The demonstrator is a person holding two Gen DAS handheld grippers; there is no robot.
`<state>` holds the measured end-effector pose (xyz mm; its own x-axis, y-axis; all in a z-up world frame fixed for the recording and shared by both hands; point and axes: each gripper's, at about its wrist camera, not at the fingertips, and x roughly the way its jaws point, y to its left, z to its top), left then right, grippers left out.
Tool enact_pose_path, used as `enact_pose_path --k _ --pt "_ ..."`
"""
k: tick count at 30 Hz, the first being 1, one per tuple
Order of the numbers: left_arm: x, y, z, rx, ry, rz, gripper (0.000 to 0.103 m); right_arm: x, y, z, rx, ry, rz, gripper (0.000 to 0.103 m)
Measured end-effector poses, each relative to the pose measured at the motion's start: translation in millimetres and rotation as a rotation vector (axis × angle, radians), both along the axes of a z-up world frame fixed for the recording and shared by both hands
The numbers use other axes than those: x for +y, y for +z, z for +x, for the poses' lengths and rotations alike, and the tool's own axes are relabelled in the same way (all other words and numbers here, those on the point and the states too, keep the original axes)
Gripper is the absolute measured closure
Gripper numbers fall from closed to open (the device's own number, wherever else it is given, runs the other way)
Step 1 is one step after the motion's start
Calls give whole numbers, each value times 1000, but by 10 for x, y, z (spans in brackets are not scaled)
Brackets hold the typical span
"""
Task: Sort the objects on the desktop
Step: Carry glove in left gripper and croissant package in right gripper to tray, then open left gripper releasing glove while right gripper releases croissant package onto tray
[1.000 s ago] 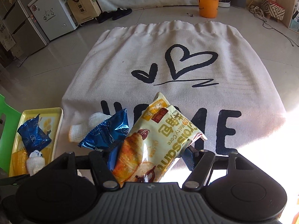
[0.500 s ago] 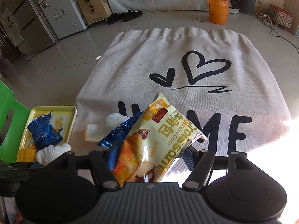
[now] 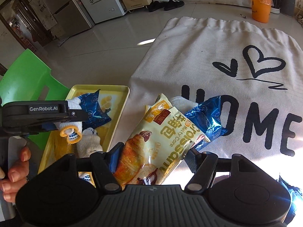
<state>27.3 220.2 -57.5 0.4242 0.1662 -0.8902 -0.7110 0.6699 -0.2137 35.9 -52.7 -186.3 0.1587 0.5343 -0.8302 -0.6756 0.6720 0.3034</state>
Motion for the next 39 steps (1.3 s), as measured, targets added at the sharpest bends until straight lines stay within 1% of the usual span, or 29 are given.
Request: enact_pose_path --k 7,10,15,19,24,27,29,33,36,39 --pt "341 107 -199 -21 55 2 39 270 -25 -294 56 131 56 35" --pt "447 135 -276 -25 81 4 39 377 -55 -428 97 179 81 35" --pt "558 167 -360 -30 96 16 39 547 -75 -671 115 269 109 35" --pt "639 174 -403 -39 99 11 39 694 -104 -891 161 351 138 35" --pt "726 225 -457 -67 103 7 39 863 -142 -1207 126 482 146 35" --pt "746 268 -453 -69 82 44 39 946 -193 -1334 124 525 160 35" --pt "758 280 -442 -65 73 61 39 1000 -227 -1441 93 570 152 35" --pt "818 246 -435 -72 74 27 39 1083 -279 -1590 11 624 146 35" --pt "845 228 -431 -70 75 25 39 1163 -330 -1649 -36 647 150 36" --pt "856 207 -414 -70 75 19 39 1196 -309 -1694 -73 673 154 36"
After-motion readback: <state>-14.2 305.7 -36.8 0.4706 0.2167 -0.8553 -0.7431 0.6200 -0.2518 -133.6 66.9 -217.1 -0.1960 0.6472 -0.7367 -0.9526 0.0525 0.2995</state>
